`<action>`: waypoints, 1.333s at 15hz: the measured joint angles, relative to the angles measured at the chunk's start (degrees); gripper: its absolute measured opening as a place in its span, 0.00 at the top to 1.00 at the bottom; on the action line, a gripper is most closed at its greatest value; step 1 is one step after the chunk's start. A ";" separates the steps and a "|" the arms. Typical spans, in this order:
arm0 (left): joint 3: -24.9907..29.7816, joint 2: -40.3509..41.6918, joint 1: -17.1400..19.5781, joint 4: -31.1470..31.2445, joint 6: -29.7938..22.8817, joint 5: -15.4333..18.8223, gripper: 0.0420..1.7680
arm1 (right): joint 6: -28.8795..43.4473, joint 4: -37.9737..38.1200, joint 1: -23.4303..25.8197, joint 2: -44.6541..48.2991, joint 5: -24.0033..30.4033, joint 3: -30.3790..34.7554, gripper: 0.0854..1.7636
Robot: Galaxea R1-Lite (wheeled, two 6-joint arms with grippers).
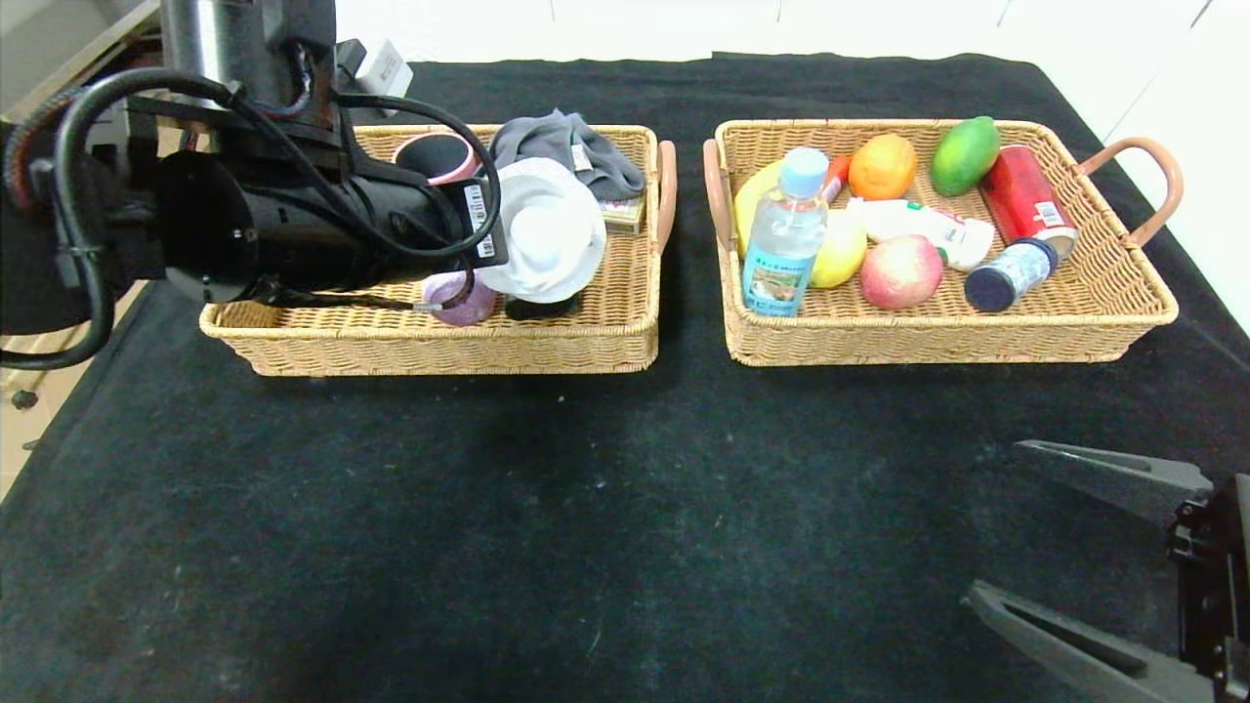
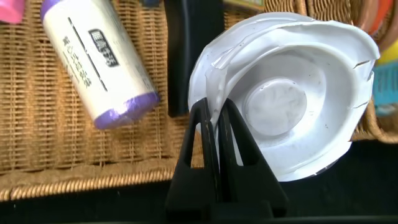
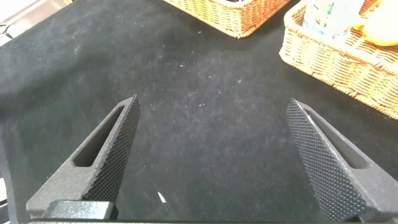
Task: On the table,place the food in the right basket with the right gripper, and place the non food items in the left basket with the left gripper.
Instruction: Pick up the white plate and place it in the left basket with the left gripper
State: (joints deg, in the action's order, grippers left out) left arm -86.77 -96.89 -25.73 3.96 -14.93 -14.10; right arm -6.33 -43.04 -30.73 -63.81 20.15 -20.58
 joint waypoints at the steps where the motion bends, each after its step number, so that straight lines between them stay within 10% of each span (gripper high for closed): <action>1: -0.85 -0.99 0.29 -0.83 -0.02 -1.38 0.94 | -0.01 -0.01 0.00 0.02 0.00 0.00 0.03; 9: -3.44 -3.79 1.27 -1.99 0.00 -2.90 0.93 | -0.04 0.00 -0.09 0.09 0.00 0.10 0.03; 13: -3.19 -3.96 1.40 -1.88 0.00 -2.95 0.56 | -0.01 0.02 -0.09 0.28 0.02 0.00 0.03; 20: -2.26 -3.69 1.38 -1.40 0.17 -2.95 0.25 | 0.00 0.00 0.00 0.39 0.00 -0.06 0.03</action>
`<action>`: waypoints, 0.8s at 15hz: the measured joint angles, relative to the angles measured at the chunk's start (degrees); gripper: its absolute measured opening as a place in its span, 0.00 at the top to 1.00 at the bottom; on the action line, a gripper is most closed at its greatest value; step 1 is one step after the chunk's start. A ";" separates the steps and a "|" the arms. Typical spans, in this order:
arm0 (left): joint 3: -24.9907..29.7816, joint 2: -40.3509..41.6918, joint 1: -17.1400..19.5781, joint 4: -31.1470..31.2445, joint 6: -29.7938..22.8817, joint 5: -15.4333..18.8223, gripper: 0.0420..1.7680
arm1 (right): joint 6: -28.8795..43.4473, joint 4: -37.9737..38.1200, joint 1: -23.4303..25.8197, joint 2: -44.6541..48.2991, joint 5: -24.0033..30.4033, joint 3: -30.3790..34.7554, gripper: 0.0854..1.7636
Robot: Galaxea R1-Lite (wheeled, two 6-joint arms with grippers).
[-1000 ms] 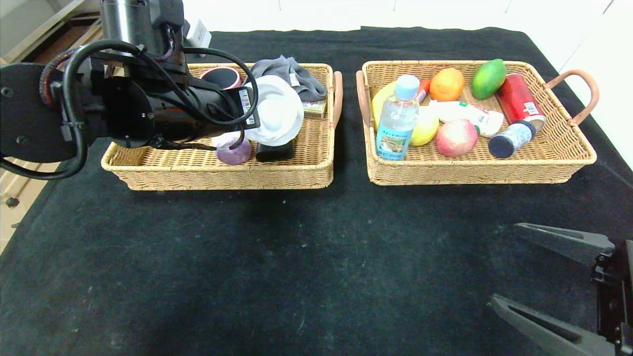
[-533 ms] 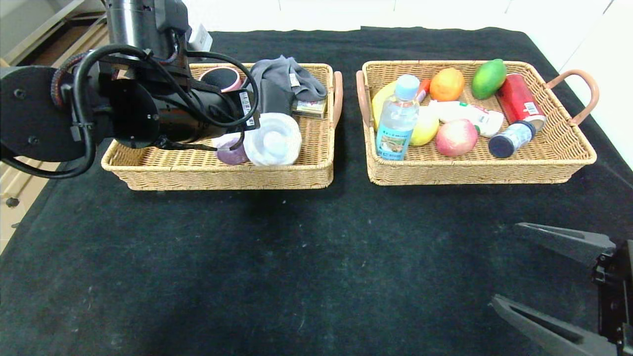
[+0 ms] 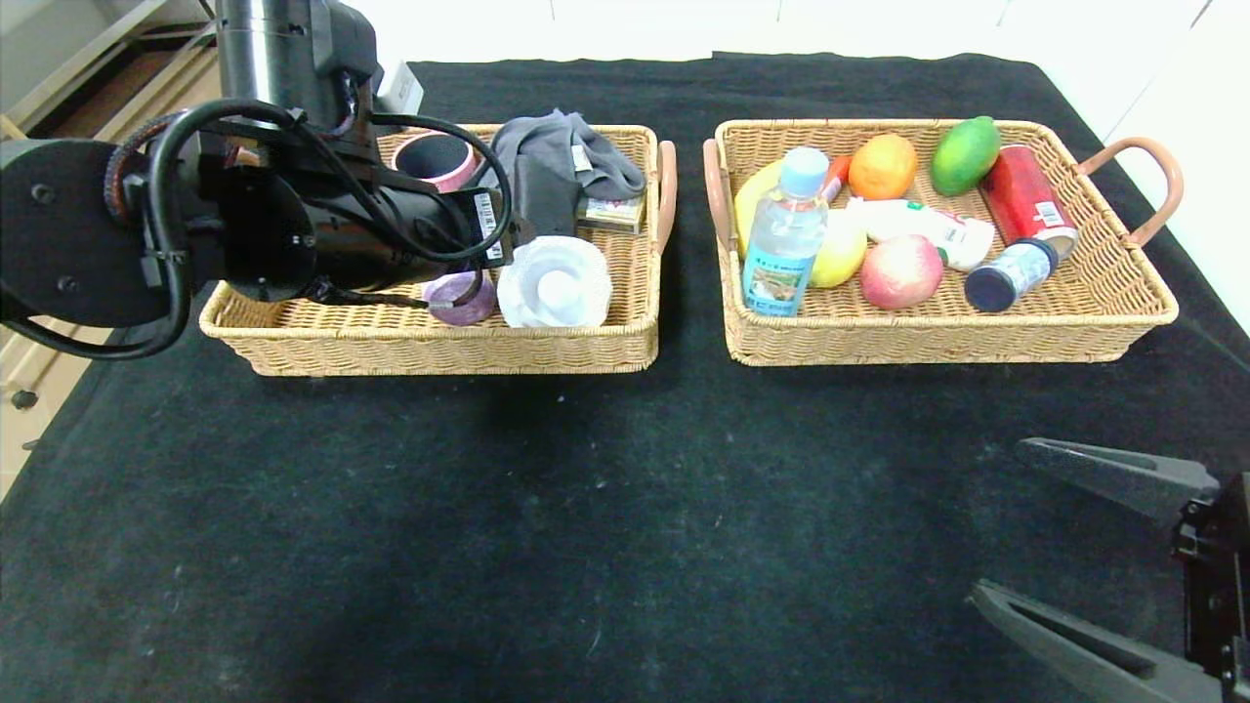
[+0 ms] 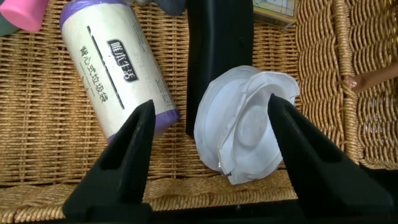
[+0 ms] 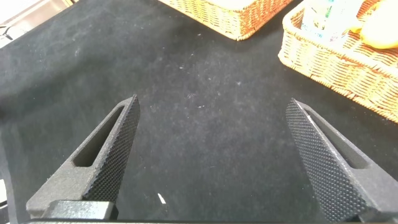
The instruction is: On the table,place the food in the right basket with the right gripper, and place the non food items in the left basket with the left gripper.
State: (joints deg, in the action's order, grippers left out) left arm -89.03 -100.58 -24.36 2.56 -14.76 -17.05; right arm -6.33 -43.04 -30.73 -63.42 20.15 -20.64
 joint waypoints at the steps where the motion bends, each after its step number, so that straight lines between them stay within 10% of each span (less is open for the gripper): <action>1: 0.28 0.30 0.00 0.20 0.07 0.02 0.22 | 0.00 0.00 0.00 0.00 0.02 0.00 0.03; 12: 24.45 20.15 0.07 -0.37 6.25 -0.39 0.08 | 0.02 0.11 0.69 0.24 0.00 -0.46 0.03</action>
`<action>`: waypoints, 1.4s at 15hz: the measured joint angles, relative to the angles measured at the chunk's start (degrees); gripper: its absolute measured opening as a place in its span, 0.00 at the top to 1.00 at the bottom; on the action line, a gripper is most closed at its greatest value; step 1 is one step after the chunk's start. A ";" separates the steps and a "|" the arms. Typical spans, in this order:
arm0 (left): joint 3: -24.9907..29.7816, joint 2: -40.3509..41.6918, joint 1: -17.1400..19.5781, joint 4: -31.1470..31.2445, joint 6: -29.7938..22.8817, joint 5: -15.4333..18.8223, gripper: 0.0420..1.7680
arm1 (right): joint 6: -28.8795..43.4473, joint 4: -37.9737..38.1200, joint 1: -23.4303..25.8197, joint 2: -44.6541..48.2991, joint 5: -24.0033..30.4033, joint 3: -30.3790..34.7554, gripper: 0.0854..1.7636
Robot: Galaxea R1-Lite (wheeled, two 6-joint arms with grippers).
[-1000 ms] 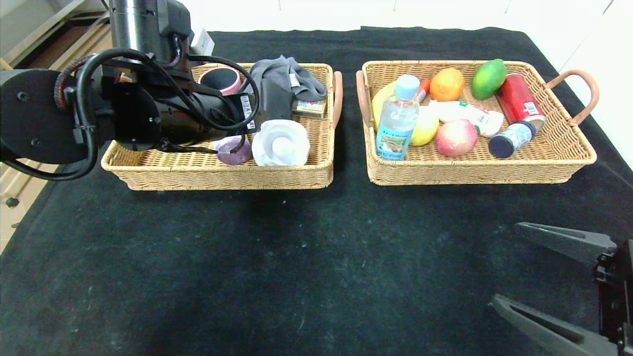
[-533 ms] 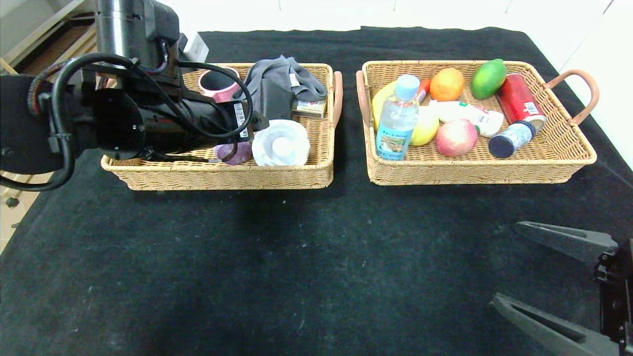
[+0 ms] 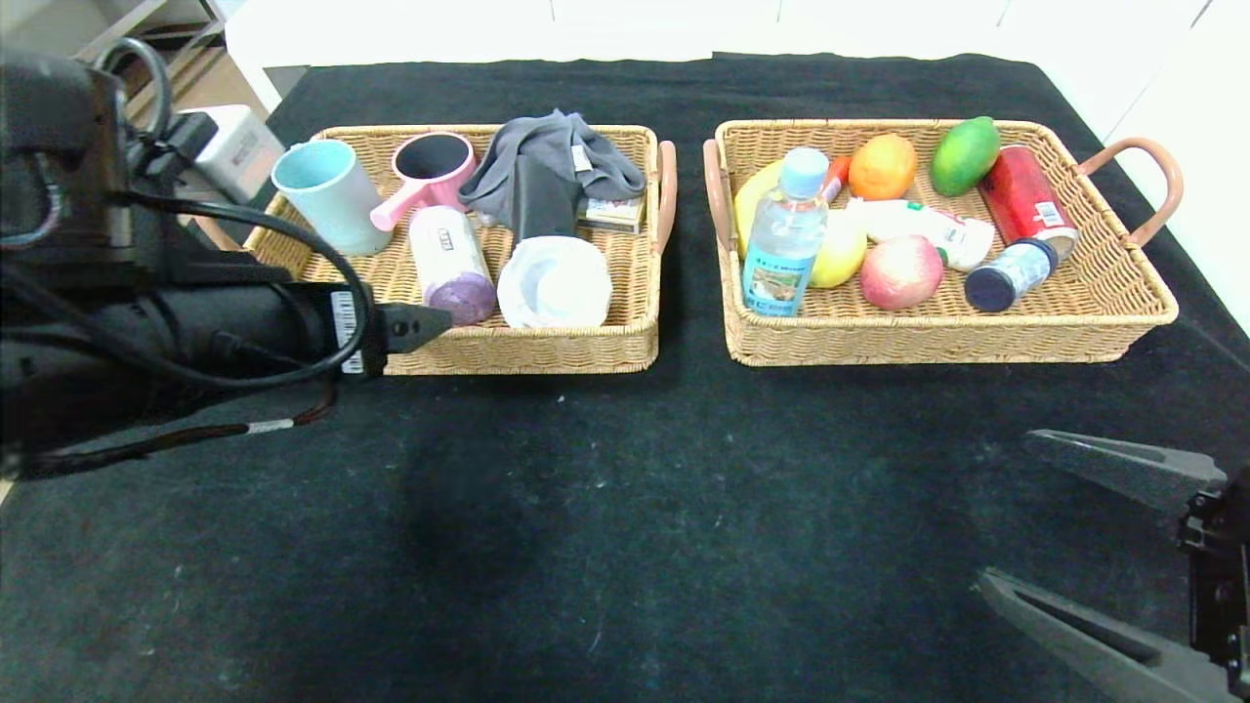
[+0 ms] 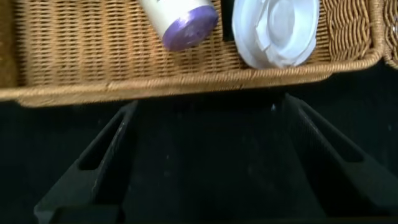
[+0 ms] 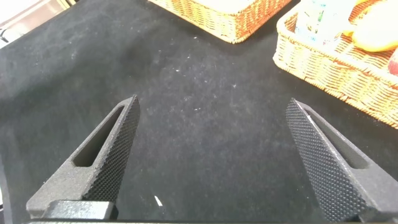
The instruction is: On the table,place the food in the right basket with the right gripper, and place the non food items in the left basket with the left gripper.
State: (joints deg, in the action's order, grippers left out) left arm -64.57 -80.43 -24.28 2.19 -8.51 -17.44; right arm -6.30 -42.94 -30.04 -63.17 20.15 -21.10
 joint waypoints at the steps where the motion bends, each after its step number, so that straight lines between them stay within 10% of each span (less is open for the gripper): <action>1: 2.21 2.66 0.54 0.09 0.28 0.11 0.07 | 0.00 0.05 0.00 -0.09 0.00 0.02 0.03; 14: 20.61 36.97 12.69 1.28 5.81 10.47 0.04 | -1.30 2.73 2.07 4.24 -5.99 0.05 0.03; 21: 17.60 53.94 20.87 19.08 8.18 24.72 0.04 | -3.10 50.87 9.84 27.39 -8.34 -15.71 0.03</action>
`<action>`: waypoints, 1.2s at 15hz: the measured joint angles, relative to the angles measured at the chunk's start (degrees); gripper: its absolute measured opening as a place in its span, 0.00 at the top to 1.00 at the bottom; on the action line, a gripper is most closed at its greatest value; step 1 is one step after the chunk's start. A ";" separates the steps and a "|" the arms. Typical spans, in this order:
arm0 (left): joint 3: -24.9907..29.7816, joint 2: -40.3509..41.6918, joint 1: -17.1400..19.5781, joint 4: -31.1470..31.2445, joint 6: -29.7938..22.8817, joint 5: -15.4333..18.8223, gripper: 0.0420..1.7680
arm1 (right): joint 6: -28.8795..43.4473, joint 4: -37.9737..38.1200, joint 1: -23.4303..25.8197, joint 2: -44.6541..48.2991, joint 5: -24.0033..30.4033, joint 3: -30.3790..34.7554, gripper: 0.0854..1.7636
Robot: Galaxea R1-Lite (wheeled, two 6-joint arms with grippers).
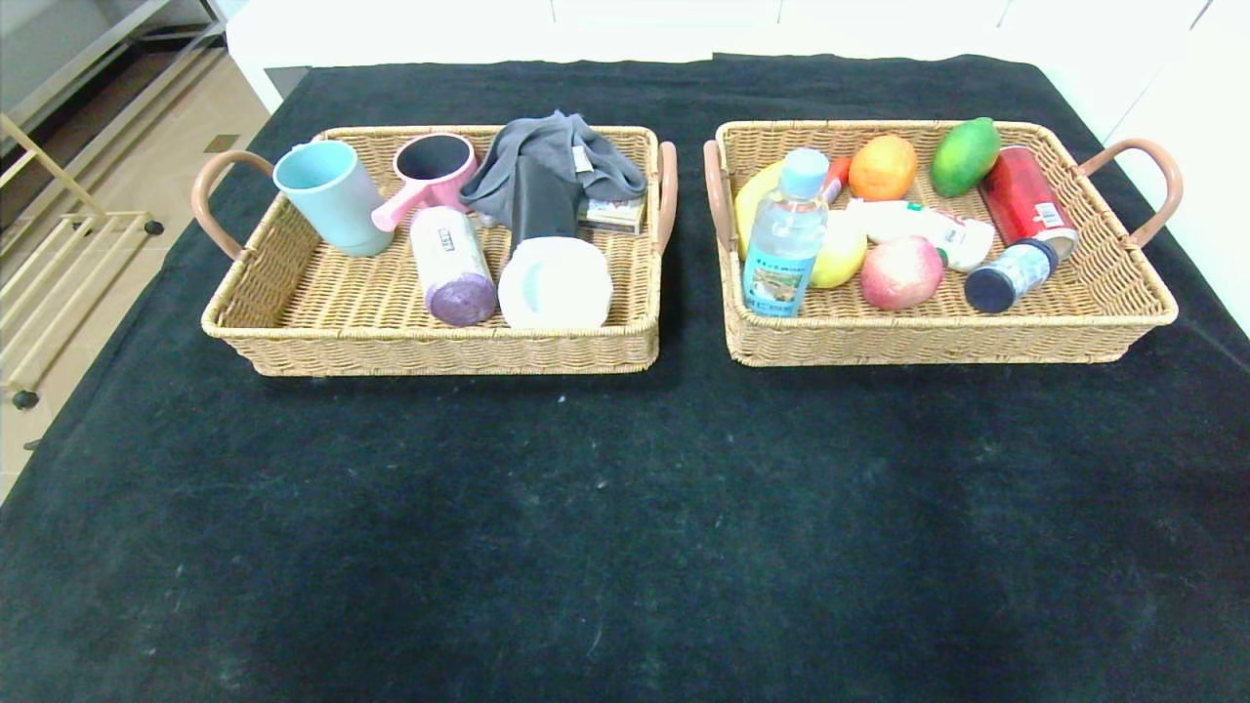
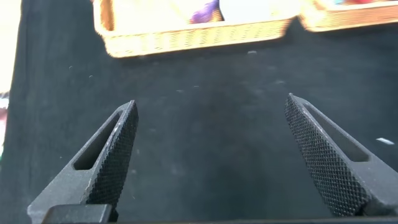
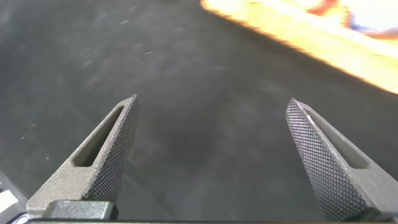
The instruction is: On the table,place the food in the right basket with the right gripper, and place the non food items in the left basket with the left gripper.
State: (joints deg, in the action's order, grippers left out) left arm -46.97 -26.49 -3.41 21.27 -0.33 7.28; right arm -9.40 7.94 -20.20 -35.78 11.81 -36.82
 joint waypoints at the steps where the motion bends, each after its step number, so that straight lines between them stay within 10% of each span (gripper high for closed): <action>1: -1.37 2.18 1.55 2.12 0.04 2.43 0.04 | 0.00 4.49 3.15 3.62 -0.07 -2.51 0.03; 6: -7.85 9.65 7.09 11.28 -0.68 7.55 0.03 | 0.89 26.15 13.40 16.69 -2.54 -14.07 0.03; 12: -14.91 10.42 11.79 14.38 -1.18 10.11 0.03 | 1.85 27.59 19.93 19.08 0.67 -18.27 0.03; 18: -13.64 11.20 5.50 16.65 -1.38 8.98 0.03 | 2.24 27.84 21.82 24.17 2.29 -10.97 0.03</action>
State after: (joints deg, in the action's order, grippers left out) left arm -60.61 -15.29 2.08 37.92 -1.71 16.26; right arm -7.16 35.78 1.62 -11.61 14.10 -47.79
